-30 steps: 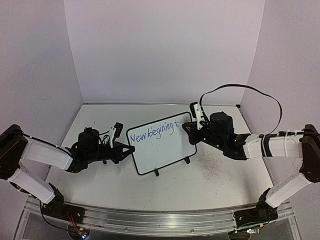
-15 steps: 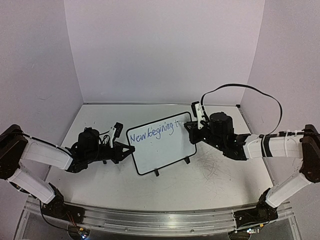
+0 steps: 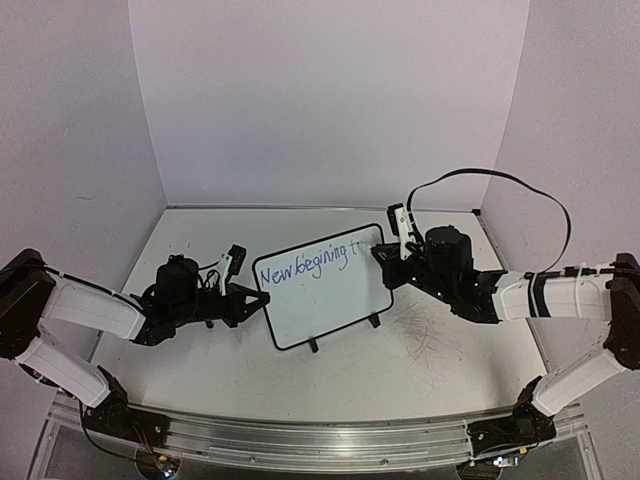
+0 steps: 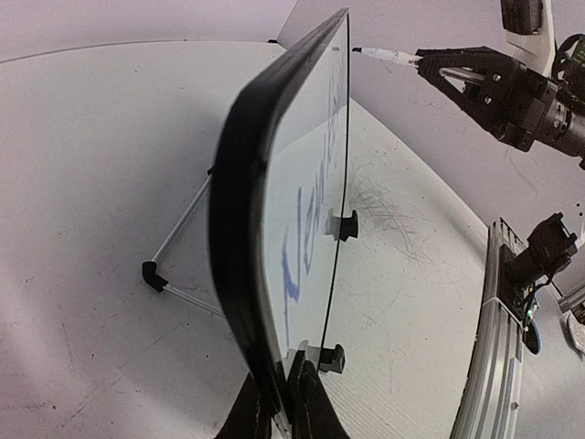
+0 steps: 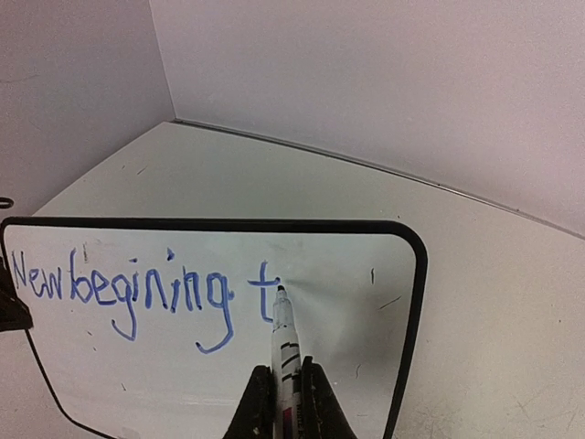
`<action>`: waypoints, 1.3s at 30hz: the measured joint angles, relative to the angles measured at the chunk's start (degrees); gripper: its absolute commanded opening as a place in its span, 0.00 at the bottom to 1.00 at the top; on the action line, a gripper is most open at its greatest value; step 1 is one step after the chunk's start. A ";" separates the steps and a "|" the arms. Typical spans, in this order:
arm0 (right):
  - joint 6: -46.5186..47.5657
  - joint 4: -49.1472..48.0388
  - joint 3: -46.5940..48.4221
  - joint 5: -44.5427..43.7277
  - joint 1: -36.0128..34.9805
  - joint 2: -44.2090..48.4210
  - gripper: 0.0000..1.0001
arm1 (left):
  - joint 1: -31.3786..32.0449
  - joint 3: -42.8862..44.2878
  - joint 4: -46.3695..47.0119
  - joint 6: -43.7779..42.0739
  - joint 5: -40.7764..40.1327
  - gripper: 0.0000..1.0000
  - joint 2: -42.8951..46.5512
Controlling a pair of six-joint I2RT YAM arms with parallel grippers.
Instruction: Write a sentence on the whiteboard
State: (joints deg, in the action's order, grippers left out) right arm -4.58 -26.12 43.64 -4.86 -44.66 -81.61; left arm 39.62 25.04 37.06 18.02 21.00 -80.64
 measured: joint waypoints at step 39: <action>-0.45 1.27 0.02 -0.27 0.00 -1.69 0.00 | 0.00 0.00 -0.31 0.02 -0.01 0.00 0.11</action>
State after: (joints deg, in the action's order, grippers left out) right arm -5.03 -24.84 43.65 -5.13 -44.66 -83.30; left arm 39.62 25.04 36.75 18.04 20.99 -80.53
